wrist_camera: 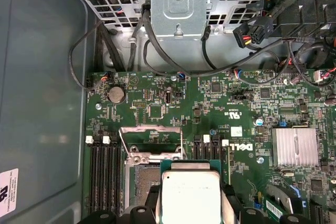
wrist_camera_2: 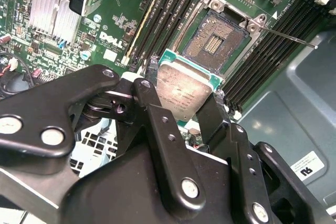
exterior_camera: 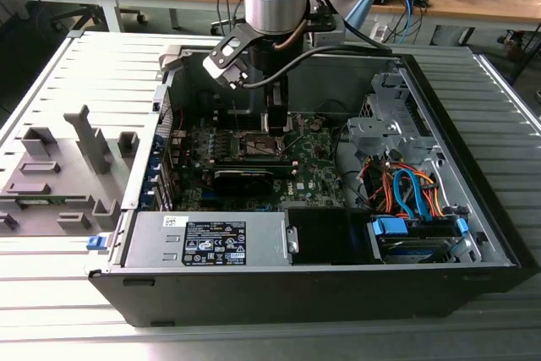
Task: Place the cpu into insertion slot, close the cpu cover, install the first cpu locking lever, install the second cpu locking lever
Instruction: 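Place the cpu into insertion slot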
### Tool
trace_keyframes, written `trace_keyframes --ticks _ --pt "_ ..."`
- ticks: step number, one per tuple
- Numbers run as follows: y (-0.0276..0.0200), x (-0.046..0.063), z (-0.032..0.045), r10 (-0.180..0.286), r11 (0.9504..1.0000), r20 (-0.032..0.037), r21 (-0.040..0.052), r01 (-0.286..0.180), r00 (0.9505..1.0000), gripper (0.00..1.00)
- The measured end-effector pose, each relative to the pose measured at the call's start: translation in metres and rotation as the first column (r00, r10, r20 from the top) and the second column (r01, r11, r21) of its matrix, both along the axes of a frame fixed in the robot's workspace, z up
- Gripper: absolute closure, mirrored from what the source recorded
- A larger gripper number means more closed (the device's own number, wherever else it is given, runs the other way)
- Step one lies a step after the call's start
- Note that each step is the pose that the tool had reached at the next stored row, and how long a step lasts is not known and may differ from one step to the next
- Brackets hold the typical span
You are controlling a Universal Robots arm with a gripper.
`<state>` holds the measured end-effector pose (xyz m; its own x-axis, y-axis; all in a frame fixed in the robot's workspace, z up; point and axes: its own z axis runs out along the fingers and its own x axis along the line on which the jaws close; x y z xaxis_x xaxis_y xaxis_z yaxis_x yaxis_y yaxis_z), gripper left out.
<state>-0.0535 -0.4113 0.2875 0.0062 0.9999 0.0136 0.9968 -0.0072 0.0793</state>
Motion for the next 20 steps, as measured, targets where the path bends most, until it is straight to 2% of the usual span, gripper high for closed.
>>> trace_keyframes --ticks 20 --pt "0.0011 -0.0001 -0.0034 0.0 1.0 0.0 0.0 0.0 1.0 0.46"
